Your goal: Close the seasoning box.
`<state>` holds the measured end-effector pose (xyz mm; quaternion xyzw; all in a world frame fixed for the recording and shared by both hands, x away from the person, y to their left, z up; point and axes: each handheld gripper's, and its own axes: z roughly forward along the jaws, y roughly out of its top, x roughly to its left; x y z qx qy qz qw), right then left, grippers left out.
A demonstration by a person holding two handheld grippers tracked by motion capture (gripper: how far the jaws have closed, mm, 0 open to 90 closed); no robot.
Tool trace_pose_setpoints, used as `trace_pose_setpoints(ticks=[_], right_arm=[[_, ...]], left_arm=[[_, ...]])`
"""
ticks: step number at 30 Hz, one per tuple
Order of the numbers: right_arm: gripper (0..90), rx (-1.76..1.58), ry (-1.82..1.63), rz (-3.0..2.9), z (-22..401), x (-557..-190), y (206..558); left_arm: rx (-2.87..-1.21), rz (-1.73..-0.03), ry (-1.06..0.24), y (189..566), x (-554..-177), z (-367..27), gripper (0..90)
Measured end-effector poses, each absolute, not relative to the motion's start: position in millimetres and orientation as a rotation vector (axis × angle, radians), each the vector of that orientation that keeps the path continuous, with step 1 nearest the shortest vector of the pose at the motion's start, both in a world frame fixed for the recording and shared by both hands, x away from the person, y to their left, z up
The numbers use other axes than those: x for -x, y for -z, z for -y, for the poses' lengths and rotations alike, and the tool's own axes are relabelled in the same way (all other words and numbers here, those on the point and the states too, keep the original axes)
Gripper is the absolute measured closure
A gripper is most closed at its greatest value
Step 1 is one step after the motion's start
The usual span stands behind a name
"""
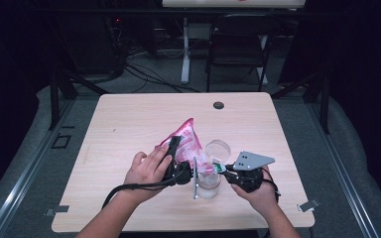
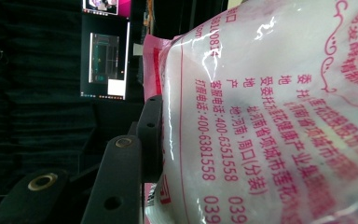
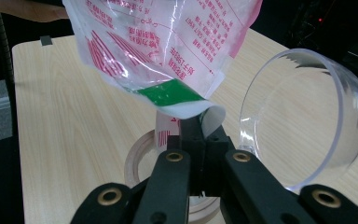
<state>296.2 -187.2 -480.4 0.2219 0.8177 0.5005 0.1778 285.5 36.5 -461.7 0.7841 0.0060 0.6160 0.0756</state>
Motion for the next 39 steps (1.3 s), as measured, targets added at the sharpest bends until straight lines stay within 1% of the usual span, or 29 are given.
trace_pose_setpoints(ticks=[39], right_arm=[[90.0,-0.628,-1.414,-2.311,187.4,-296.0,480.3]], left_arm=[[-2.344,-0.012,-1.854,460.0,-284.6,-35.8,63.9]])
